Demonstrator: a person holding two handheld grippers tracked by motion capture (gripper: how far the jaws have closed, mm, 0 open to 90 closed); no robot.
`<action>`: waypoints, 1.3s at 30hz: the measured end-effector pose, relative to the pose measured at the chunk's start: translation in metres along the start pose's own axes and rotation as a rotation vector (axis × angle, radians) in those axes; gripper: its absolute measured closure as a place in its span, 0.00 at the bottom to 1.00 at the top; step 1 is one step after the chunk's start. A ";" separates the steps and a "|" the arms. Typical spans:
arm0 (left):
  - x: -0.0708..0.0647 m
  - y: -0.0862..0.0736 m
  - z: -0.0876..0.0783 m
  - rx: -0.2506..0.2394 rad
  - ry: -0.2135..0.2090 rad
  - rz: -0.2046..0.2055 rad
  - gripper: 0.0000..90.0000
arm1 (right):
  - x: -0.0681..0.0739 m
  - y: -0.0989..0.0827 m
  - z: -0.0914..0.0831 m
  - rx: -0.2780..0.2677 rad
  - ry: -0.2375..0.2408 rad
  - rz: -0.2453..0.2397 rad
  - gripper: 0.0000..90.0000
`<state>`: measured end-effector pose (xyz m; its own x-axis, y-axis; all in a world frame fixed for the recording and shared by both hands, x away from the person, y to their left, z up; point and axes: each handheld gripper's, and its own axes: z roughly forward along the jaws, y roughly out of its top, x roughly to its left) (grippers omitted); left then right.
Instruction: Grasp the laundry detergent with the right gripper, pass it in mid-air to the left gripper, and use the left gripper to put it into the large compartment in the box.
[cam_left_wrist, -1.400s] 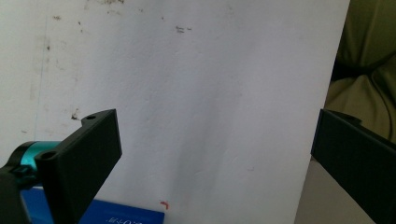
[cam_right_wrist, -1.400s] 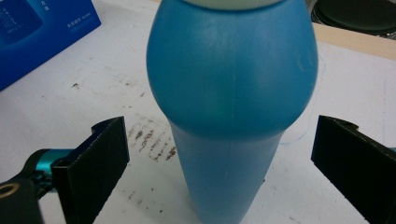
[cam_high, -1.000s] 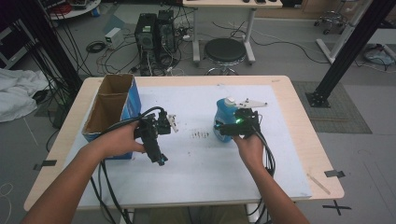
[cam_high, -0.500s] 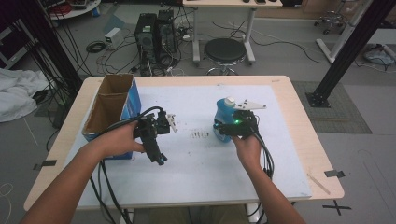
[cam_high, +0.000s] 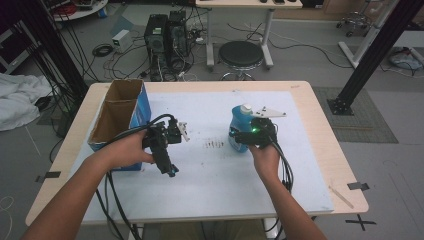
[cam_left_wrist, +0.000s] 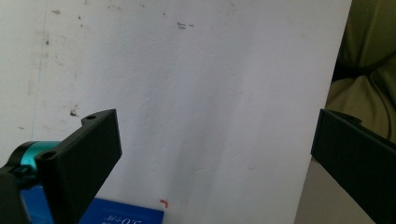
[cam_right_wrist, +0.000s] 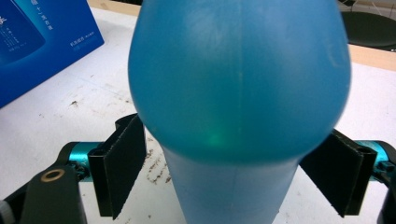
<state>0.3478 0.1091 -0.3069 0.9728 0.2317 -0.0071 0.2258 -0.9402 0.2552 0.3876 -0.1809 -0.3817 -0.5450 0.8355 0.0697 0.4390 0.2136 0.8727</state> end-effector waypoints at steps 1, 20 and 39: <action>0.000 0.000 0.000 0.001 -0.001 0.000 0.02 | 0.000 0.000 0.000 0.002 0.000 0.003 0.19; 0.001 0.000 0.000 -0.003 -0.003 -0.004 0.02 | 0.000 -0.001 0.003 -0.023 -0.001 0.002 0.37; 0.003 0.000 0.001 -0.002 -0.005 -0.004 0.02 | 0.003 -0.002 0.001 -0.035 -0.040 -0.069 0.49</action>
<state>0.3504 0.1092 -0.3081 0.9721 0.2341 -0.0129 0.2294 -0.9386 0.2575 0.3857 -0.1780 -0.3838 -0.5441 0.8390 -0.0103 0.3759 0.2547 0.8910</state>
